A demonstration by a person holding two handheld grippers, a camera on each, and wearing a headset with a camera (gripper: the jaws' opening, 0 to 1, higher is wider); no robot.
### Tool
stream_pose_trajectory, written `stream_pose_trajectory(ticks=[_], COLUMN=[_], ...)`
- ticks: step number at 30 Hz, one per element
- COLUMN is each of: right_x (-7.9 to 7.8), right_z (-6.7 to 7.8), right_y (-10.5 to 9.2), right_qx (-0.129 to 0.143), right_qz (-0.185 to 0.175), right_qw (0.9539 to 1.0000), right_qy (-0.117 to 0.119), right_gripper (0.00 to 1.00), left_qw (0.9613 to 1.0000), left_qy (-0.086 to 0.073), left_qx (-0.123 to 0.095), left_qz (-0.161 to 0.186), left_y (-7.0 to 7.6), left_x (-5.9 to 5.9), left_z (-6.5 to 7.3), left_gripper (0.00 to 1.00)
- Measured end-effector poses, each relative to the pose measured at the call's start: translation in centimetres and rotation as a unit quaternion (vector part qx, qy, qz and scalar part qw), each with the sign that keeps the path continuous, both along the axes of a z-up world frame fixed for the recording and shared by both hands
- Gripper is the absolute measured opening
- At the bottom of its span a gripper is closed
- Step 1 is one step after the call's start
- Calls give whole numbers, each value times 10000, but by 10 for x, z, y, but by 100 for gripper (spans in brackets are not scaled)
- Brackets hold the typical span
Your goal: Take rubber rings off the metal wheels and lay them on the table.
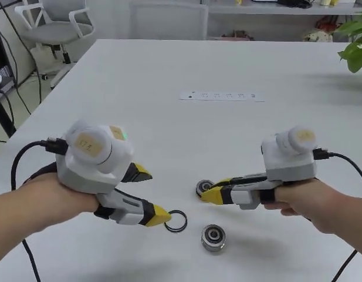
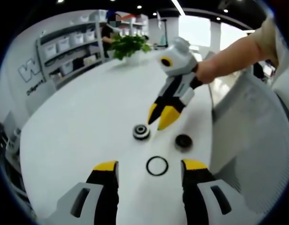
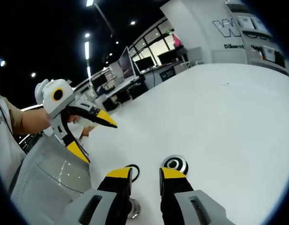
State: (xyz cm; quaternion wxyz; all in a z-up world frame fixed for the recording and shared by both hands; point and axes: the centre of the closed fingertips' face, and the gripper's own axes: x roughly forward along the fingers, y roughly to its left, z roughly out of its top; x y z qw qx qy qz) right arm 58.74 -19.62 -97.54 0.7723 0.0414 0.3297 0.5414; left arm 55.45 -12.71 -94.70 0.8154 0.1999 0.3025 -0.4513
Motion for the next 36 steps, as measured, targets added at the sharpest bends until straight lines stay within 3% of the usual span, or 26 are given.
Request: stream_pose_trajectory(ticks=[9, 16, 29, 36], right_x=[12, 19, 25, 25], right_z=[-1, -9, -29, -33], right_y=[-13, -20, -25, -23], right_qx=[-77, -213, -523, -630], right_qz=[-117, -148, 23, 150], right_qw=[9998, 9993, 9971, 9953], right_qy=[-150, -270, -544, -717], right_gripper=[22, 22, 23, 21], left_qw=[9999, 9999, 9997, 9995], left_qy=[-53, -29, 109, 195], left_qx=[-87, -107, -62, -187], left_qz=[-37, -64, -219, -188], left_y=[-7, -14, -29, -39], left_x=[18, 29, 38, 42], left_z=[2, -5, -24, -26], left_gripper=[53, 52, 47, 45])
